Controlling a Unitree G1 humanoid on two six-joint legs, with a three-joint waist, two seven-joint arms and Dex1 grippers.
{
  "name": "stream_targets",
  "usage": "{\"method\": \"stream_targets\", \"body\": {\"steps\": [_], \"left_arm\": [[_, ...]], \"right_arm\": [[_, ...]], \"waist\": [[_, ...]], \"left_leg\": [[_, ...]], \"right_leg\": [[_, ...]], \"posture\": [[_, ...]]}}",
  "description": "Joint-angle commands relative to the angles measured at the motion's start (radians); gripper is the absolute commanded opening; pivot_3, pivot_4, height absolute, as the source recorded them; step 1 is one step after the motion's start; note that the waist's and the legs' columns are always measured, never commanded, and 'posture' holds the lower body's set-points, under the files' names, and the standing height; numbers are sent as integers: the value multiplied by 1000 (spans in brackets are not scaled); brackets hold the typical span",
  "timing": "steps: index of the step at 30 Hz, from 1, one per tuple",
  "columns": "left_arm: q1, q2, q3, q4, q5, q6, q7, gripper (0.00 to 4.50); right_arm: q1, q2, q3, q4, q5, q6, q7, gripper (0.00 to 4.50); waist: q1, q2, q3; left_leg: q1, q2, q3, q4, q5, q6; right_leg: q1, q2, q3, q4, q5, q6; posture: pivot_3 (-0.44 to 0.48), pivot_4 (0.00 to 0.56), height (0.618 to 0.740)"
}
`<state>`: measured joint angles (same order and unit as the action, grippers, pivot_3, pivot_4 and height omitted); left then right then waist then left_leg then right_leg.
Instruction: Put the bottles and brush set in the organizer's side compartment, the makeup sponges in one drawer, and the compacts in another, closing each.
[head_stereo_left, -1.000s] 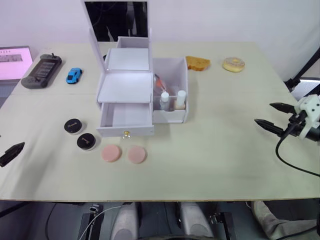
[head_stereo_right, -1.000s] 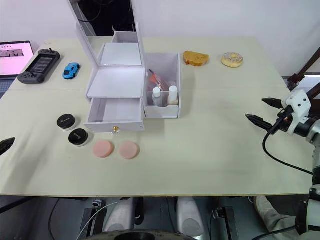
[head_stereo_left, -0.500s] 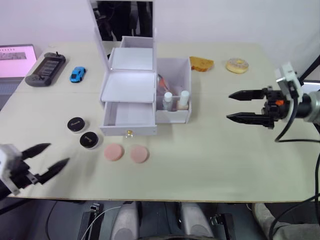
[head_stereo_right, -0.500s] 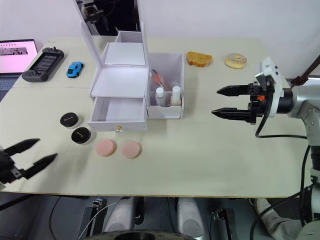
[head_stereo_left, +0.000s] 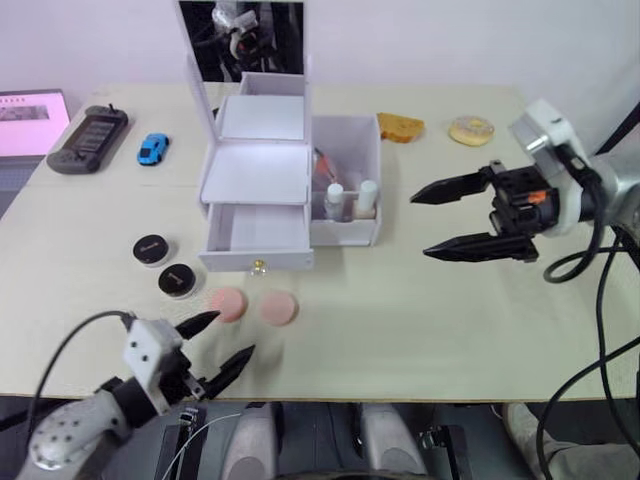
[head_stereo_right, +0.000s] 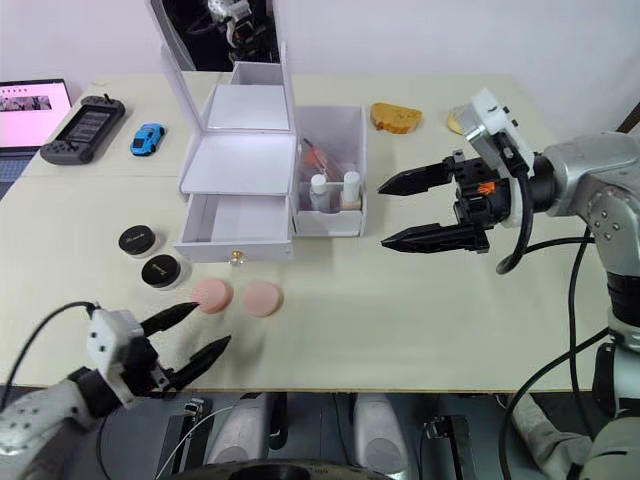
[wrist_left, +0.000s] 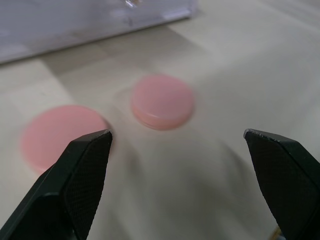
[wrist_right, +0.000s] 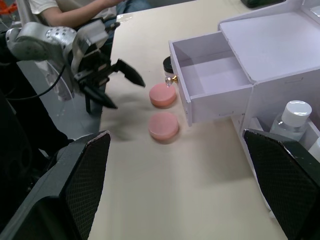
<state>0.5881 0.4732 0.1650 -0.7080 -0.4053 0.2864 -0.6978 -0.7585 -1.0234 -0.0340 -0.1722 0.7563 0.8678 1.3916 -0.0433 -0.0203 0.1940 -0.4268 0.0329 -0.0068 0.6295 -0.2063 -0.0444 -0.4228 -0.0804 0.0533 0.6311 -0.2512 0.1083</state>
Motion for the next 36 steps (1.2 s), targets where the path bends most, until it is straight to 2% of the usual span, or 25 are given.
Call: {"method": "stream_targets", "body": {"steps": [1, 13, 26, 31, 36], "left_arm": [[0, -18, -74, 11, 75, -65, 29, 4457], [-79, -87, -212, 141, 223, -123, 146, 4457], [-241, -131, -264, 192, 232, -70, 221, 4457], [-349, -112, -294, 179, 262, 51, 242, 4457], [-374, -78, -306, 120, 257, 194, 255, 4457]], "right_arm": [[-19, -28, -19, -24, 4, -1, 8, 4500], [-56, -72, -12, -30, 13, 25, 28, 4500], [-77, -101, 2, -86, 22, 111, -14, 4500], [-66, -102, -12, -105, 31, 120, -40, 4500], [-58, -103, -21, -115, 37, 122, -50, 4500]], "waist": [[0, 0, 0], [2, 0, 0], [6, 0, 0], [7, 0, 0], [2, 0, 0]], "left_leg": [[0, 0, 0, 1, 0, 0], [0, 0, 0, -1, 0, 0], [0, 0, 0, 1, 0, 0], [0, 0, 0, 0, 0, 0], [0, 0, 0, 1, 0, 0]], "right_leg": [[0, 0, 0, 0, 0, 0], [0, -1, 0, 0, 0, -1], [1, -1, 0, 0, 1, -1], [0, 0, 0, 1, 2, 3], [0, 0, 0, 1, 2, 3]], "posture": [[0, 150, 738], [0, 150, 738], [0, 150, 738], [0, 150, 738], [0, 150, 738]]}}
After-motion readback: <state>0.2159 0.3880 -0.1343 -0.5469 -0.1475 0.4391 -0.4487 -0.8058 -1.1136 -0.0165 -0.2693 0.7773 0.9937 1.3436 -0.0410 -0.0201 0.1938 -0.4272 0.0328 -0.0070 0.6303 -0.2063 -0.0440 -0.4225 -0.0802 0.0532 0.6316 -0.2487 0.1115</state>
